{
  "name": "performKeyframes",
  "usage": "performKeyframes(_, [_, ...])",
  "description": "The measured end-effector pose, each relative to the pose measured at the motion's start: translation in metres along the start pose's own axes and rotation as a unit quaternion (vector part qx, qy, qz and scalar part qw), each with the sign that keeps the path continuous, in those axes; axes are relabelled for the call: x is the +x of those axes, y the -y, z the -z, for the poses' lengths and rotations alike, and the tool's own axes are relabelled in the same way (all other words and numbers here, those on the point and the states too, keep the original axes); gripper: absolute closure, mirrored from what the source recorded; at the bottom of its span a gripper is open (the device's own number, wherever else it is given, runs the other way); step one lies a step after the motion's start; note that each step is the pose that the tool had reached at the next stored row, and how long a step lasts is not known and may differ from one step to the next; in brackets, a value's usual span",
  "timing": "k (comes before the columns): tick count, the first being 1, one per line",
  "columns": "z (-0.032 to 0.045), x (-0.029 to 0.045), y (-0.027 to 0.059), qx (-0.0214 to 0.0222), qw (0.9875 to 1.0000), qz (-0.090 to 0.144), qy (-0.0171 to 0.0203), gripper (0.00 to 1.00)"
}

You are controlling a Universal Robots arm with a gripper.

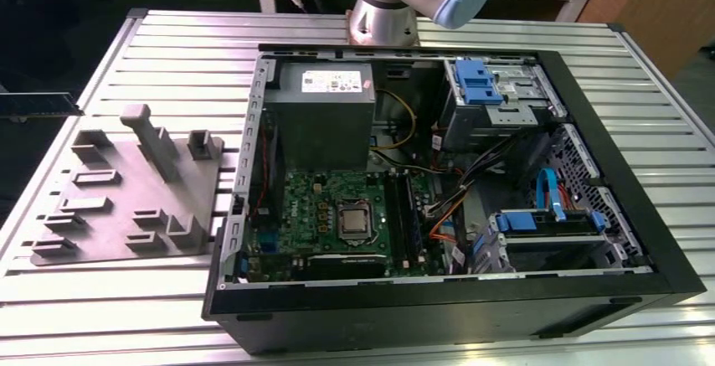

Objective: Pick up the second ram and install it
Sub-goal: 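Pick up the second ram and move it above second insertion slot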

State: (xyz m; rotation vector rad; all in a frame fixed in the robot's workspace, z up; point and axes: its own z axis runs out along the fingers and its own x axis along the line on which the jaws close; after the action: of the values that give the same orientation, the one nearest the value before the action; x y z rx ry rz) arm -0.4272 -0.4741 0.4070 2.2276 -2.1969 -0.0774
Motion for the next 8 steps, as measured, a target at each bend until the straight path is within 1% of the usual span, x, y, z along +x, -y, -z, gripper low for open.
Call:
performKeyframes(6, [0.0003, 0.0000, 0.0001, 0.0000, 1.0000, 0.000, 0.0000, 0.89])
performKeyframes(8, [0.0004, -0.0001, 0.0015, -0.0001, 1.0000, 0.000, 0.0000, 0.89])
